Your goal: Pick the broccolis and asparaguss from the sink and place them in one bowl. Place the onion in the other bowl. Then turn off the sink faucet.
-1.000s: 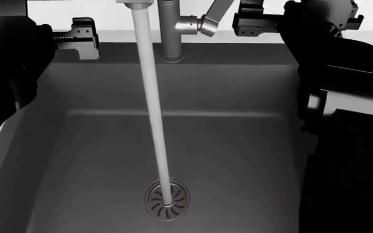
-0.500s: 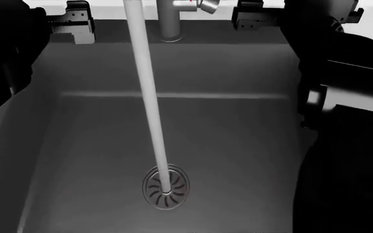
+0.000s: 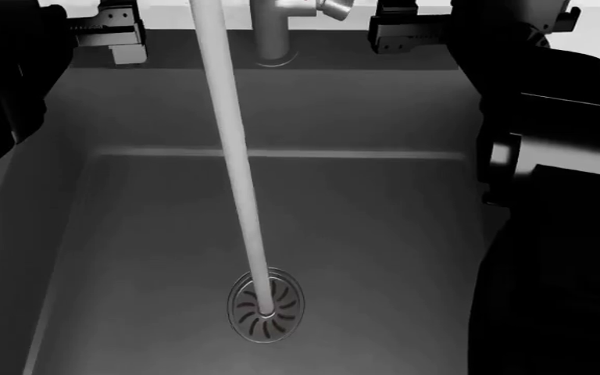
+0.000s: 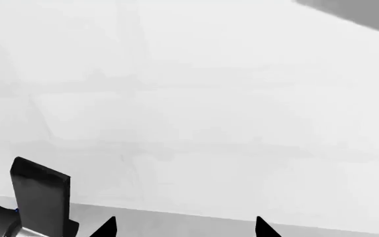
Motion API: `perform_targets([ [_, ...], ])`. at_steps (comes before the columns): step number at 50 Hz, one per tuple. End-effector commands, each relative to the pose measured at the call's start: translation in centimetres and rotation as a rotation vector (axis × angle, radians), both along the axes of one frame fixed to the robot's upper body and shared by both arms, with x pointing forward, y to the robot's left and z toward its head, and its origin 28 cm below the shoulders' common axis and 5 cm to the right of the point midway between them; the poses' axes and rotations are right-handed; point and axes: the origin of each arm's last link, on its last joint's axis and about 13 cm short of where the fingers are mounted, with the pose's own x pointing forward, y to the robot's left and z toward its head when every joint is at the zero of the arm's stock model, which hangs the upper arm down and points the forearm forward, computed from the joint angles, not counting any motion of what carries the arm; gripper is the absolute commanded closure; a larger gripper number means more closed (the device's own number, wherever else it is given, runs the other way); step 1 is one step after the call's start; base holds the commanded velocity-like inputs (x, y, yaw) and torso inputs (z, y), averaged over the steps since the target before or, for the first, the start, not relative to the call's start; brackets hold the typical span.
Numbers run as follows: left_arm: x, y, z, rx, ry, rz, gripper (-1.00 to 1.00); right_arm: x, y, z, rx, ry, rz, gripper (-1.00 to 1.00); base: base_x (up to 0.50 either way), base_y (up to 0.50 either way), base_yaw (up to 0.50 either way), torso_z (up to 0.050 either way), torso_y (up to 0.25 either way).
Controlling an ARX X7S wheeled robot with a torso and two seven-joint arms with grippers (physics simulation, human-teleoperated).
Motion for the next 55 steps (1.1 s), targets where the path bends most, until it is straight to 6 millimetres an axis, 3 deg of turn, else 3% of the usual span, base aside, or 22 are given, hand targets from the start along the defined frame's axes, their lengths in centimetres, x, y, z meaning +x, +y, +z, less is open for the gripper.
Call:
perform_targets([
  [1,0.1,-0.4,-0.1,-0.023,-0.011,-0.016,-1.0,0.1,0.4,-0.1,-0.029,-0.003,0.037,-1.0,0.29,0.0,0.0,0.0,0.0],
  [18,0.2,-0.4,-0.7,-0.012,0.007,-0.012,-1.0,0.1,0.7,0.0,-0.014,-0.016,0.043,-1.0,0.13,0.0,0.0,0.0,0.0],
  [55,0.2,0.2,-1.5,-0.023,0.015,-0.004,-1.0,0.4,4.0,0.7,-0.01,-0.033,0.146,-1.0,0.0,0.0,0.0,0.0,0.0],
])
